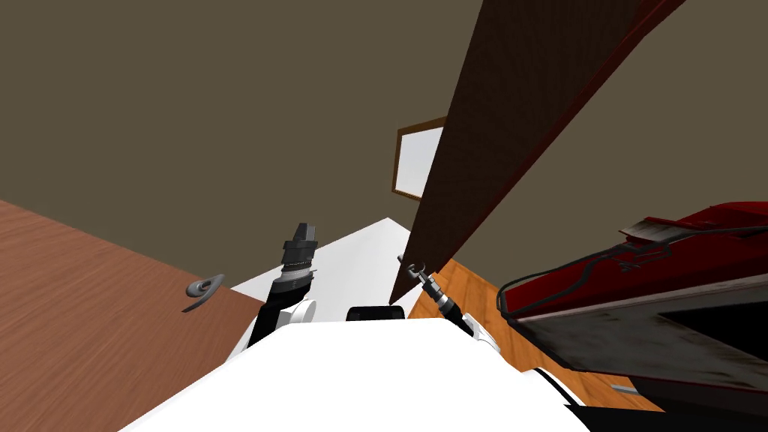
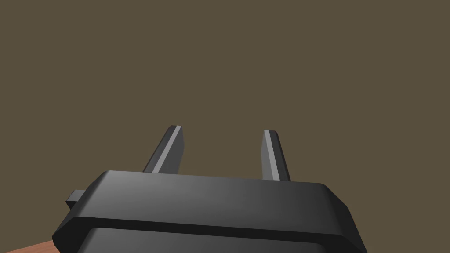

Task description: Push the door open

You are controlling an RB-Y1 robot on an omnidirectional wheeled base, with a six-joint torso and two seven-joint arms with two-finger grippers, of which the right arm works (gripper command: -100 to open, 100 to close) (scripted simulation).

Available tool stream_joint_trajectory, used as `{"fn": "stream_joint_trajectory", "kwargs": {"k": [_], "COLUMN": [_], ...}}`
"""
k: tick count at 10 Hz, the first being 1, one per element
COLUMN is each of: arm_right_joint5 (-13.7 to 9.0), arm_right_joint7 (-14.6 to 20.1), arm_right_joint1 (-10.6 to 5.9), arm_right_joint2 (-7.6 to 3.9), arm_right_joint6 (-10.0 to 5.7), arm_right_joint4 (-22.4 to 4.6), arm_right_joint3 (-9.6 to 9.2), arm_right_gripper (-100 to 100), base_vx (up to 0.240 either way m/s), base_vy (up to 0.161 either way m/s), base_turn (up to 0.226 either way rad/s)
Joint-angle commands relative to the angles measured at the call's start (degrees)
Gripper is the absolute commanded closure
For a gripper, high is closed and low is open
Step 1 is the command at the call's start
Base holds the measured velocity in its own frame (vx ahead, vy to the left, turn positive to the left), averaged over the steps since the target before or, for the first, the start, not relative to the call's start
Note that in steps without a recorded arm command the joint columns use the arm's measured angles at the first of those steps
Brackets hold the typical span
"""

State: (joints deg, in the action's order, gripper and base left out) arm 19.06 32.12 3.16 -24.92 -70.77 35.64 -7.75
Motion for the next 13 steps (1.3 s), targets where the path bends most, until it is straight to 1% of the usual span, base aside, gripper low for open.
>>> {"fn": "stream_joint_trajectory", "kwargs": {"k": [1, 4, 5, 7, 8, 9, 10, 11, 12, 13], "arm_right_joint5": [0.00, 0.00, -0.87, -1.46, -2.18, -2.58, -2.58, -3.44, -3.90, -4.86], "arm_right_joint7": [0.02, 0.02, -1.06, -1.73, -2.57, -3.03, -3.03, -4.01, -4.55, -5.64], "arm_right_joint1": [0.13, 0.13, -0.53, -1.00, -1.58, -1.90, -1.90, -2.58, -2.95, -3.71], "arm_right_joint2": [-0.03, -0.03, 0.70, 1.18, 1.77, 2.10, 2.10, 2.80, 3.18, 3.95], "arm_right_joint6": [-0.10, -0.10, 1.38, 2.21, 3.23, 3.79, 3.79, 4.99, 5.65, 6.99], "arm_right_joint4": [-0.02, -0.02, -0.41, -0.58, -0.80, -0.92, -0.92, -1.18, -1.32, -1.61], "arm_right_joint3": [-0.01, -0.01, 0.83, 1.39, 2.09, 2.47, 2.47, 3.28, 3.72, 4.63], "arm_right_gripper": [100, 100, 100, 100, 100, 100, 100, 100, 100, 100], "base_vx": [-0.020, -0.008, 0.079, 0.126, 0.157, 0.159, 0.101, 0.106, 0.106, 0.125], "base_vy": [-0.014, -0.005, 0.042, 0.076, 0.110, 0.119, 0.053, 0.034, 0.062, 0.091], "base_turn": [0.008, -0.007, -0.023, -0.014, -0.005, -0.006, 0.014, 0.010, -0.015, -0.037]}}
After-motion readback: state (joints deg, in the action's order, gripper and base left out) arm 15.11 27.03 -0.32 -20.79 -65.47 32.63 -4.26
